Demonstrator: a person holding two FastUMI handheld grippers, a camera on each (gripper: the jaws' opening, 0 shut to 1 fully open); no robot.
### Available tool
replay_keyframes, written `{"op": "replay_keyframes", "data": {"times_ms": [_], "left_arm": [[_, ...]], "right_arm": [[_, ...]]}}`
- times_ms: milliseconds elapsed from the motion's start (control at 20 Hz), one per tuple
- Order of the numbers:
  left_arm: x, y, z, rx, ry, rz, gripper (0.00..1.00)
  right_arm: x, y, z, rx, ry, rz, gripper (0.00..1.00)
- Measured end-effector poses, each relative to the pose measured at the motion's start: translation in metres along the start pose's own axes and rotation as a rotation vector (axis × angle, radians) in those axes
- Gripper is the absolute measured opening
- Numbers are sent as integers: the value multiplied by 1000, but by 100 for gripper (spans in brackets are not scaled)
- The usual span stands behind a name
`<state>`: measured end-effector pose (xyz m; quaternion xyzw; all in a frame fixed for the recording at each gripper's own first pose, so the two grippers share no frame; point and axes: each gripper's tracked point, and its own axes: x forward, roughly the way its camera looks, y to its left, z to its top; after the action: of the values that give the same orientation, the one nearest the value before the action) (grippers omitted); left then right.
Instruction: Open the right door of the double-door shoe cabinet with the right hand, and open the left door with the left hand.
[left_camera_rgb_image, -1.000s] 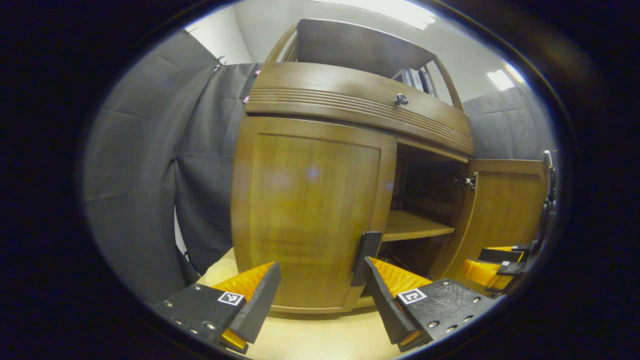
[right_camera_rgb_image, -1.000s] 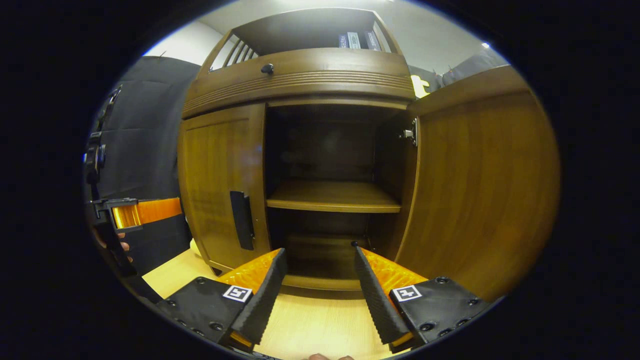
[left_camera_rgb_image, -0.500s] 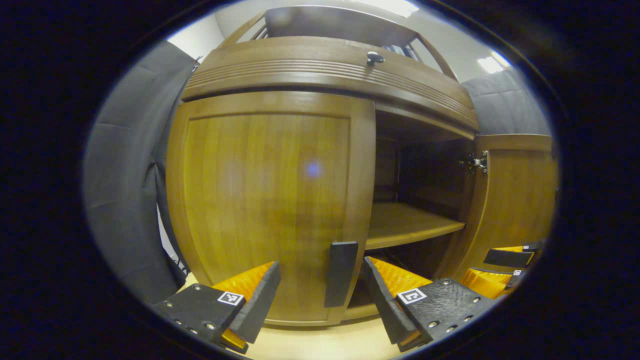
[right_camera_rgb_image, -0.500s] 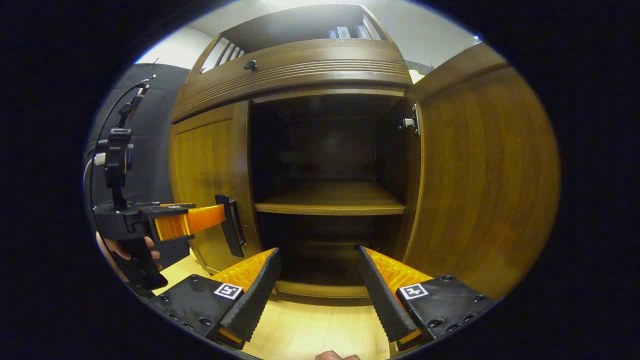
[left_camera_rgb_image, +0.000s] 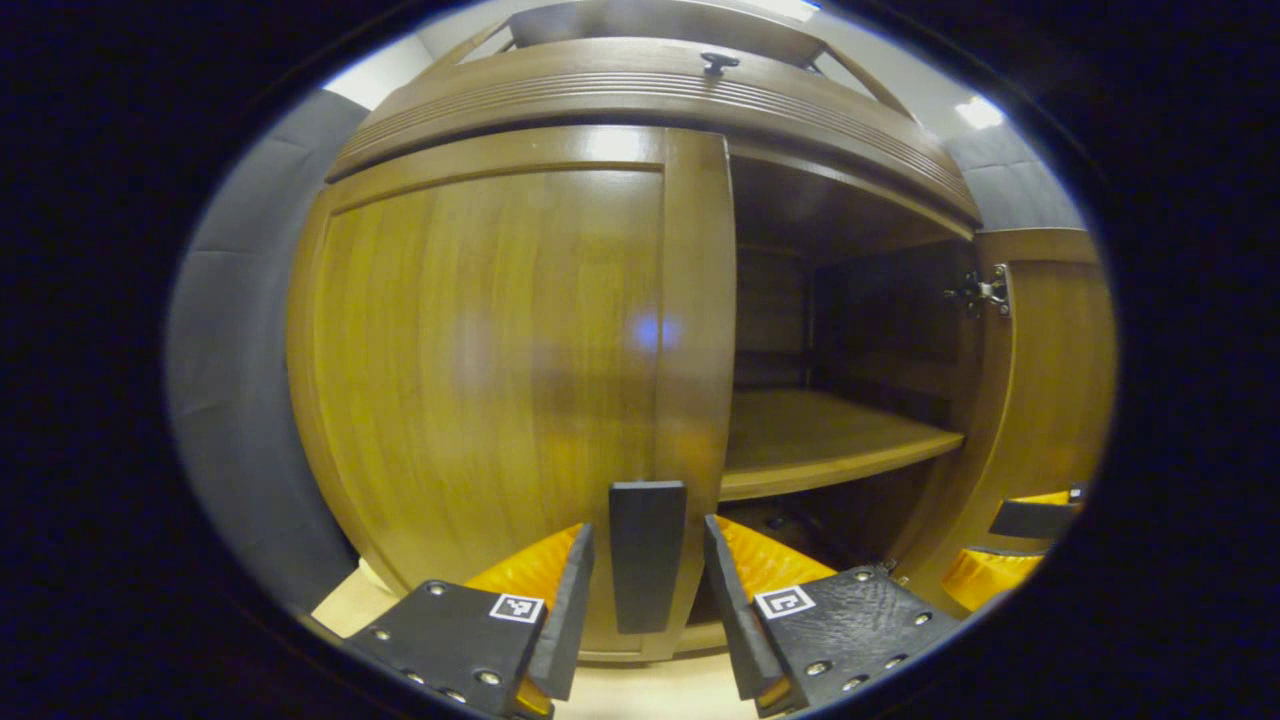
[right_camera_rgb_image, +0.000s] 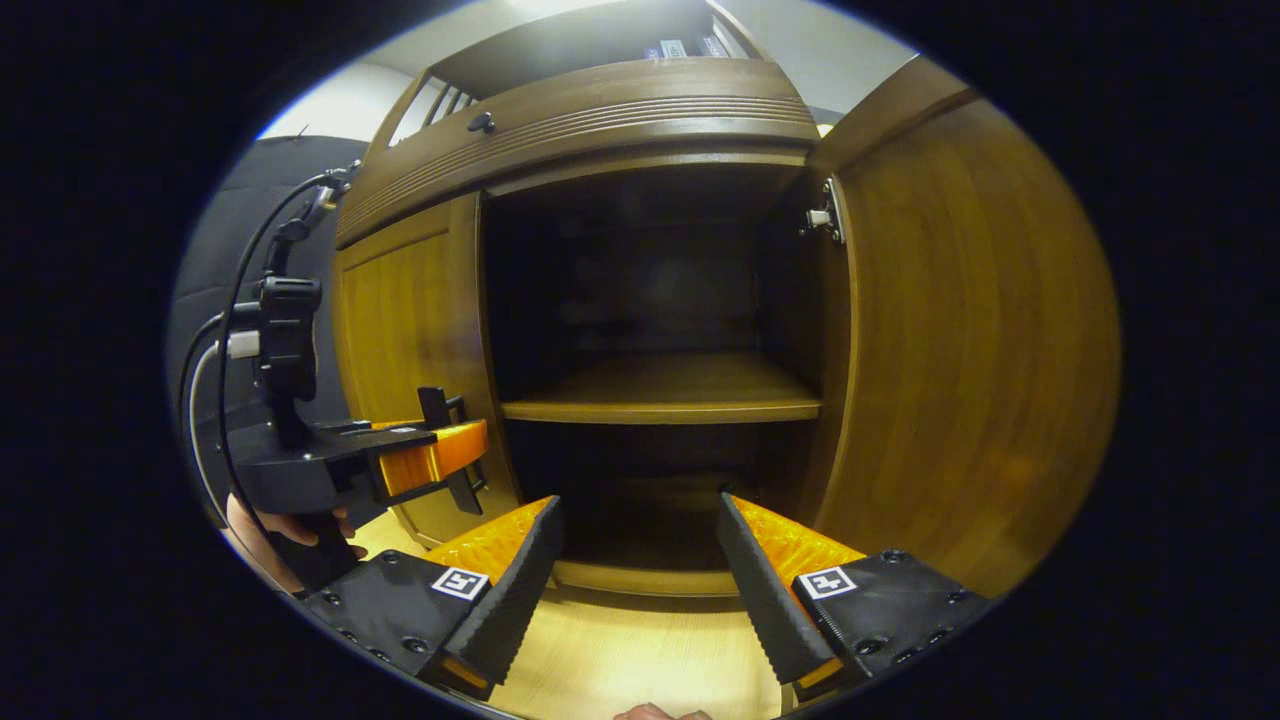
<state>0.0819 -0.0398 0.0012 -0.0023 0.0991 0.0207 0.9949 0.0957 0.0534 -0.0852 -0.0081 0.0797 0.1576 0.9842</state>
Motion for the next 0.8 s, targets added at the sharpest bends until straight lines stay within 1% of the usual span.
{"op": "replay_keyframes", "data": {"times_ms": [50, 100, 150, 200, 250, 300, 400, 450, 550, 650, 700, 750, 800], "left_arm": [[5, 1, 3, -22, -15, 20, 64], [9, -5, 4, -60, -9, 6, 59], [13, -8, 2, -86, 6, 3, 55], [8, -4, -7, -106, 15, -5, 51], [9, -5, -5, -113, 3, -18, 46], [7, -11, -5, -110, 7, -22, 42], [9, -14, -2, -59, 5, -8, 33], [9, -13, -3, -37, 3, -2, 32], [8, -13, -8, -10, 24, 8, 32], [4, -14, -6, -8, 36, 9, 26], [10, -15, -6, -10, 42, 5, 22], [5, -15, -6, -25, 47, 3, 23], [9, -15, -7, -16, 49, -1, 14]], "right_arm": [[1, 0, -1, -10, 4, 4, 97], [2, -1, -2, -18, 5, 3, 94], [3, -1, -4, -22, 7, 4, 94], [3, -1, -4, -21, 8, 7, 97], [4, -1, -4, -20, 6, 7, 97], [3, -2, -3, -21, 5, 6, 97], [5, -3, -3, -21, 7, 5, 97], [5, -2, -5, -18, 9, 6, 94], [7, -2, -6, -14, 16, 8, 94], [7, -1, -9, -17, 25, 8, 94], [5, -2, -10, -23, 31, 1, 94], [4, -4, -12, -27, 35, -10, 94], [2, -6, -12, -24, 35, -16, 94]]}}
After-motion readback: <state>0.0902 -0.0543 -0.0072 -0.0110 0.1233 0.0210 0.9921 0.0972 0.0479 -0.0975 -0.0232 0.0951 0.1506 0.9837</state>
